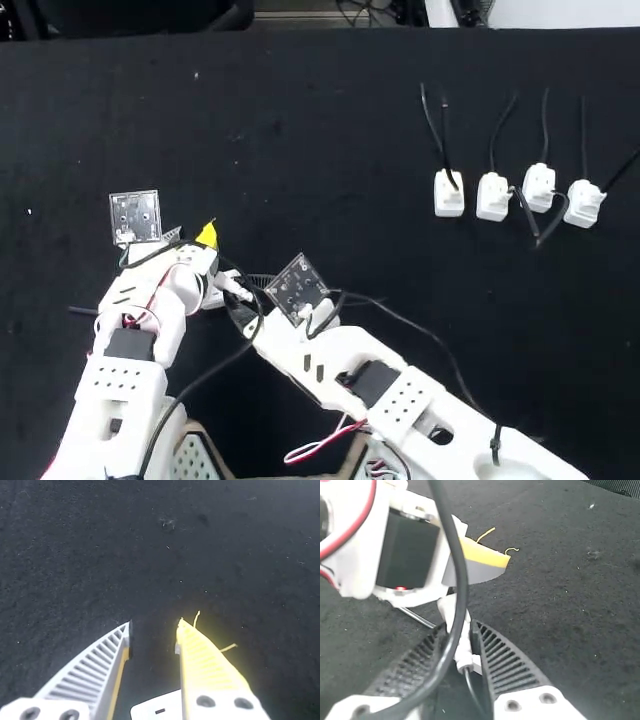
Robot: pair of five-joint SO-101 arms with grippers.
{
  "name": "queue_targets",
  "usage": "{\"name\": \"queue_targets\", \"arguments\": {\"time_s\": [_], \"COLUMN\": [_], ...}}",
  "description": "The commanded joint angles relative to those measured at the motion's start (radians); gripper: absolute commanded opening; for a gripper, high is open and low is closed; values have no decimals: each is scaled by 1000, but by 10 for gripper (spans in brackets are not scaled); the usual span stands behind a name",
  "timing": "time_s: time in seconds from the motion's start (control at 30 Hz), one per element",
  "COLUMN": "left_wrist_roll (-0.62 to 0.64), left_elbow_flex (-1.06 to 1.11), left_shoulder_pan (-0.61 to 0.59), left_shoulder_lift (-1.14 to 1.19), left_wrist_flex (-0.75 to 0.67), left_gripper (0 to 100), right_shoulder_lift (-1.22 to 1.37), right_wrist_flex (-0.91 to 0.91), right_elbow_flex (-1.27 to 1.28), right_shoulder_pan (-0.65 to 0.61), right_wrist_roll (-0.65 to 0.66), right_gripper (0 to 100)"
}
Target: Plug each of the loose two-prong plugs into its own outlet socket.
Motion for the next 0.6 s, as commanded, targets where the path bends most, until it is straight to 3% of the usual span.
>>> {"name": "queue_targets", "arguments": {"time_s": [0.0, 0.13, 0.57], "left_wrist_roll": [-14, -14, -68], "left_elbow_flex": [8, -25, -24], "left_shoulder_pan": [31, 31, 67], "left_shoulder_lift": [15, 15, 15], "left_wrist_flex": [23, 86, 95], "left_gripper": [160, 161, 161], "right_shoulder_lift": [-61, -61, -61], "right_wrist_flex": [-23, -23, -23], "right_elbow_flex": [-31, -31, -33], "right_shoulder_pan": [34, 29, 29], "right_wrist_roll": [-11, -11, -9], "right_gripper": [12, 12, 12]}}
